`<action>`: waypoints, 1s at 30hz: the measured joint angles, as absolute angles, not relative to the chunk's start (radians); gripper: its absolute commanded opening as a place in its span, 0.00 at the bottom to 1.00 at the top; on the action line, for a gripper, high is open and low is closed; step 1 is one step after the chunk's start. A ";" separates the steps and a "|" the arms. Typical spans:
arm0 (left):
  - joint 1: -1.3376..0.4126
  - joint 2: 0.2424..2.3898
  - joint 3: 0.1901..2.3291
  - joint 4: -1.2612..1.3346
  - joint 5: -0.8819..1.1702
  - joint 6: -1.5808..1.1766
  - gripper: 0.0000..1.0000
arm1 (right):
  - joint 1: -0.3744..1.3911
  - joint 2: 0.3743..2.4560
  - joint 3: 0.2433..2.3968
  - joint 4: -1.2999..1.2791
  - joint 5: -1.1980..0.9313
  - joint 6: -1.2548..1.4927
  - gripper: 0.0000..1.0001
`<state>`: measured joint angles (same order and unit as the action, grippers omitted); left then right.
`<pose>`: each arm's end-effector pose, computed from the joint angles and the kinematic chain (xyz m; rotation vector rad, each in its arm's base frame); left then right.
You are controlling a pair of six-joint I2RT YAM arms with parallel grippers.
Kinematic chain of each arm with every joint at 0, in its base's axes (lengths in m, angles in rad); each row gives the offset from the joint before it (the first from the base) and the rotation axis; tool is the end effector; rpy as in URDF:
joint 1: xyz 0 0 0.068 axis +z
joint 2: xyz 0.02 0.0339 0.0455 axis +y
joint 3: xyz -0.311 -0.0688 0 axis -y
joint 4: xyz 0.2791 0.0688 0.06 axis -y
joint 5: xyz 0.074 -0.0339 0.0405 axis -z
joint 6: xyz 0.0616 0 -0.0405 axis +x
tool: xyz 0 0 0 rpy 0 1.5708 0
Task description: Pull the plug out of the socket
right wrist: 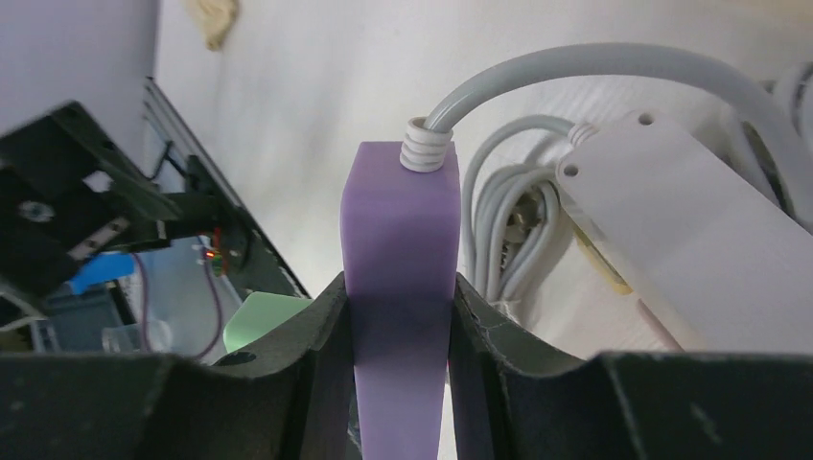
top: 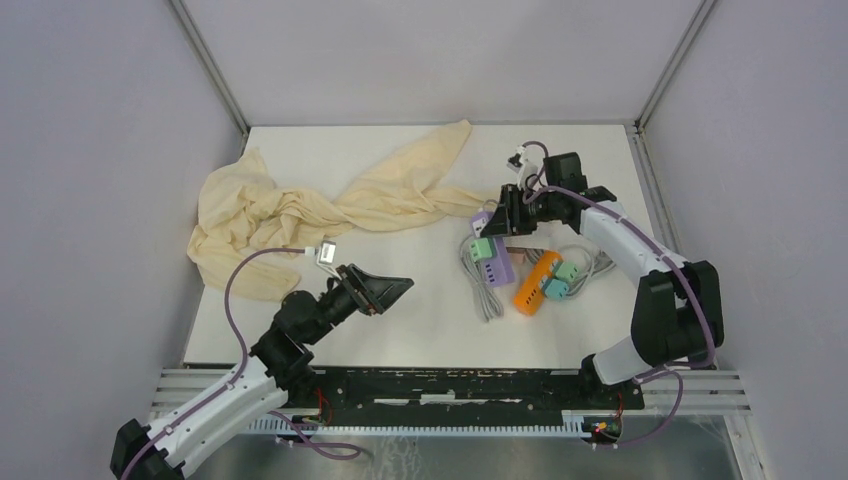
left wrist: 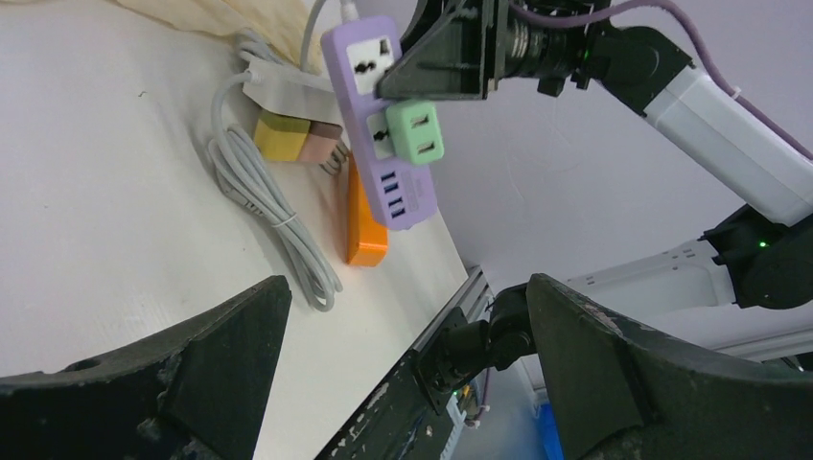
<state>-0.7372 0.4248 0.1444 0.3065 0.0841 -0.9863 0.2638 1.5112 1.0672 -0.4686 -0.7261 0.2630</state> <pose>0.1126 -0.1092 0.2256 -0.1407 1.7247 -1.3942 0.3299 0.1315 0.2633 -0.3211 2.4672 1.1244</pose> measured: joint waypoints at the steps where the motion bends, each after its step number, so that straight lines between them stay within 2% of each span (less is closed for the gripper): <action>1: -0.737 0.432 0.145 0.312 0.088 -0.986 1.00 | 0.257 1.514 1.084 -0.464 -0.746 0.282 0.00; 13: -0.737 0.434 0.145 0.324 0.115 -0.984 1.00 | 0.236 1.675 1.492 -0.234 -0.917 0.682 0.00; 18: -0.738 0.399 0.153 0.309 0.114 -0.971 1.00 | 0.242 1.694 1.596 -0.133 -0.950 0.820 0.00; 22: -0.738 0.363 0.155 0.291 0.114 -0.968 1.00 | 0.270 1.691 1.573 -0.076 -0.966 0.859 0.00; 30: -0.738 0.316 0.160 0.258 0.108 -0.968 0.98 | 0.440 1.715 1.277 0.001 -0.976 0.870 0.00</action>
<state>-0.7376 0.3157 0.1600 0.2577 0.1081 -0.9680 0.4397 1.7149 1.2766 0.0006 -0.9764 0.8703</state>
